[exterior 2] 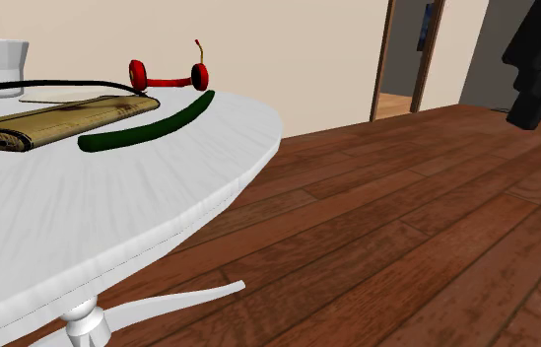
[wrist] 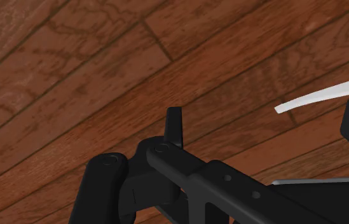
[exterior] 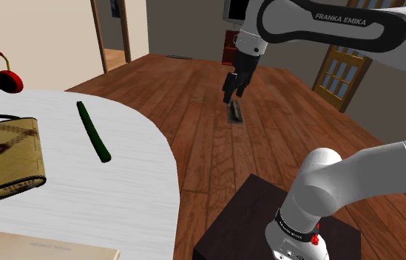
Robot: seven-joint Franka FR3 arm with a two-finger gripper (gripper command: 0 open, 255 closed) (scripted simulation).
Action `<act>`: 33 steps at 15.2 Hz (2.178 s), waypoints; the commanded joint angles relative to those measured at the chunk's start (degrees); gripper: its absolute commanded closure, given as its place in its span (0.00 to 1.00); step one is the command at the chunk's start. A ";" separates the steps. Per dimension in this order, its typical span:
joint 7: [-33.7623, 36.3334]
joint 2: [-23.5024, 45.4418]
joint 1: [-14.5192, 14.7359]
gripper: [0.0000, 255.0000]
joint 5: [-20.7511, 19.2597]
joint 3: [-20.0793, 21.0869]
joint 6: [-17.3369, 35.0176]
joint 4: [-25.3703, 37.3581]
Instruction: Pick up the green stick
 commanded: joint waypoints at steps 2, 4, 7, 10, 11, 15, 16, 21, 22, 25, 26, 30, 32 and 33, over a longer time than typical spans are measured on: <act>1.66 0.65 0.30 0.00 0.73 1.30 0.36 0.28; 4.96 2.17 0.85 0.00 2.12 3.87 1.11 1.06; 9.84 4.99 1.53 0.00 3.95 7.68 2.26 2.81; 14.70 8.41 2.04 0.00 5.35 11.39 3.39 5.25; 16.31 9.67 2.15 0.00 5.71 12.62 3.75 6.22; 22.83 15.31 2.39 0.00 6.51 17.45 5.02 10.84; 24.48 16.86 2.39 0.00 6.54 18.65 5.27 12.18; 33.01 25.53 2.29 0.00 5.32 24.59 6.05 20.12; 34.79 27.46 2.27 0.00 4.77 25.77 6.08 21.96; 40.32 33.71 2.43 0.00 2.43 29.21 5.79 28.06; 42.22 35.97 2.59 0.00 1.40 30.31 5.55 30.30; 49.98 45.94 4.26 0.00 -4.01 34.22 3.63 40.55; 53.75 51.52 6.04 0.00 -7.40 35.64 1.94 46.63; 55.54 54.46 7.24 0.00 -9.20 36.14 0.87 49.99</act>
